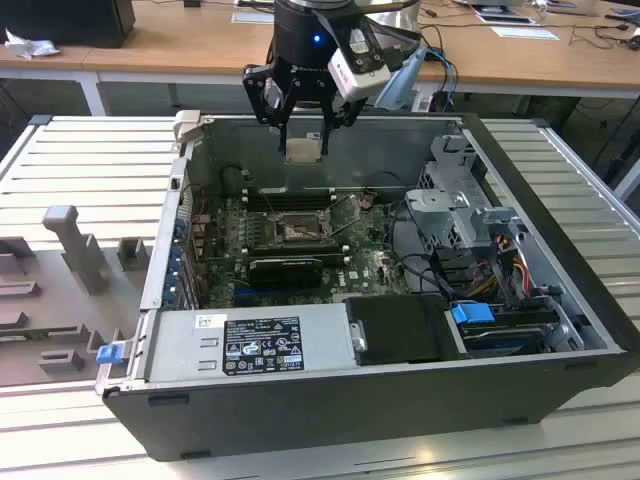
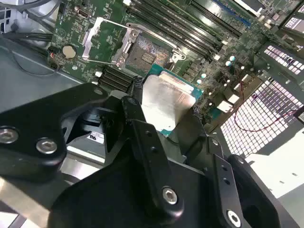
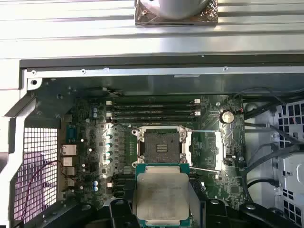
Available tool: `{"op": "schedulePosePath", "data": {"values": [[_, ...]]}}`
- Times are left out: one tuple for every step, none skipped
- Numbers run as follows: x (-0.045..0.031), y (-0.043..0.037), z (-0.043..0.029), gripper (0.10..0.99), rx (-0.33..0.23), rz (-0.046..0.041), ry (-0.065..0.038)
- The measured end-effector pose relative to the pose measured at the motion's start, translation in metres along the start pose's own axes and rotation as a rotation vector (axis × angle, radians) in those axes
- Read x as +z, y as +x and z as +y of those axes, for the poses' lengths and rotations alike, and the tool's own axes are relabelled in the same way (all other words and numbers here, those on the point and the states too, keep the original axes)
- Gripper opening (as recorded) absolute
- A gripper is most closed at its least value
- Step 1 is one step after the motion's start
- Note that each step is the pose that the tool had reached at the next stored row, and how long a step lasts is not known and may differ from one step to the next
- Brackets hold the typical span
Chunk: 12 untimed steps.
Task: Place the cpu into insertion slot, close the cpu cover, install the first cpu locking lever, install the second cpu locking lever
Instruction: 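Place the cpu into insertion slot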
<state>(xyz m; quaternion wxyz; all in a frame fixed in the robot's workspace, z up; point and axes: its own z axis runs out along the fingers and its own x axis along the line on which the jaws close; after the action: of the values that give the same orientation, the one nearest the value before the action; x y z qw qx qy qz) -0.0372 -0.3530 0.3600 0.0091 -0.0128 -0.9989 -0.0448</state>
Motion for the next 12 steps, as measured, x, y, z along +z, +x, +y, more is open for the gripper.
{"op": "schedulePosePath", "data": {"values": [[0.0000,0.0000,0.0000,0.529,0.000,-0.0001,0.000],[0.0000,0.0000,0.0000,0.529,0.002,-0.0002,0.000],[0.0000,0.0000,0.0000,0.529,0.006,-0.0005,0.000],[0.0000,0.0000,0.0000,0.529,0.009,-0.0009,0.000],[0.0000,0.0001,0.0000,0.529,0.014,-0.0012,0.000],[0.0000,0.0001,0.0000,0.529,0.016,-0.0014,0.000],[0.0000,0.0001,0.0000,0.529,0.018,-0.0017,0.000],[0.0000,0.0002,0.0000,0.529,0.024,-0.0021,0.000],[0.0000,0.0002,0.0000,0.529,0.028,-0.0025,-0.001],[0.0000,0.0003,0.0000,0.529,0.034,-0.0030,-0.001],[0.0000,0.0003,0.0000,0.529,0.037,-0.0034,-0.001],[0.0000,0.0003,0.0000,0.529,0.040,-0.0036,-0.001]]}}
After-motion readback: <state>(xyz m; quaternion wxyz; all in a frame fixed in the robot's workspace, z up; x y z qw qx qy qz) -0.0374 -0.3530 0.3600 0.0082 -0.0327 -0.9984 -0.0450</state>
